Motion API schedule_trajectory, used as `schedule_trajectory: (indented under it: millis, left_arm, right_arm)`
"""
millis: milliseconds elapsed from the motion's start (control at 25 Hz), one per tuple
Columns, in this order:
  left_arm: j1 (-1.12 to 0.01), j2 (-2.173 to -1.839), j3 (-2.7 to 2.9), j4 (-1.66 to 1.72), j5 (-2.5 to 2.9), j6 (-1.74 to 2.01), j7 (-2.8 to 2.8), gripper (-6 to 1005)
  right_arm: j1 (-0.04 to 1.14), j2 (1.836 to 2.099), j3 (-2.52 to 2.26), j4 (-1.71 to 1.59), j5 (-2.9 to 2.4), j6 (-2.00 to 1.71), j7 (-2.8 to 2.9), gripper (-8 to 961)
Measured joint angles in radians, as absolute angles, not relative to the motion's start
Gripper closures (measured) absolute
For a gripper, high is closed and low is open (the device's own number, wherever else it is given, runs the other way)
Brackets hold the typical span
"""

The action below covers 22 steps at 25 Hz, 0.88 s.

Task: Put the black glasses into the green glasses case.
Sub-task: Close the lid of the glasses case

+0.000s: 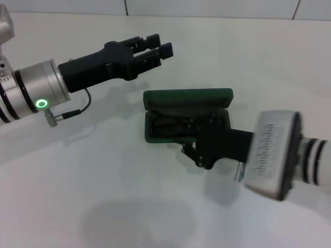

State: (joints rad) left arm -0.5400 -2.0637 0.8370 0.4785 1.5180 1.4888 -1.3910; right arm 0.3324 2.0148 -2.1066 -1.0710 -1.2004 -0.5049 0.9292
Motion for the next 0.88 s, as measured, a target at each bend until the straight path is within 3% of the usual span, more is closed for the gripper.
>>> schedule_trajectory:
  millis: [280, 600, 840, 880]
  left_arm:
    - [-0.594, -2.066, 0.837, 0.485, 1.626, 1.335, -1.491, 447]
    - [-0.721, -2.07, 0.839, 0.486, 1.879, 1.147, -1.675, 444]
    - [-0.759, -2.079, 0.873, 0.484, 1.917, 1.106, -1.679, 442]
    - [-0.764, -2.081, 0.889, 0.484, 1.918, 1.097, -1.68, 441]
  right_arm:
    - [0.357, 2.002, -1.701, -0.857, -1.212, -1.08, 1.013, 710]
    - [0.474, 1.937, -1.215, -0.428, -1.21, -1.484, 1.041, 691]
    - [0.439, 1.947, -1.124, -0.422, -1.209, -1.481, 1.031, 677]
    - [0.437, 1.948, -1.123, -0.422, -1.209, -1.481, 1.031, 606]
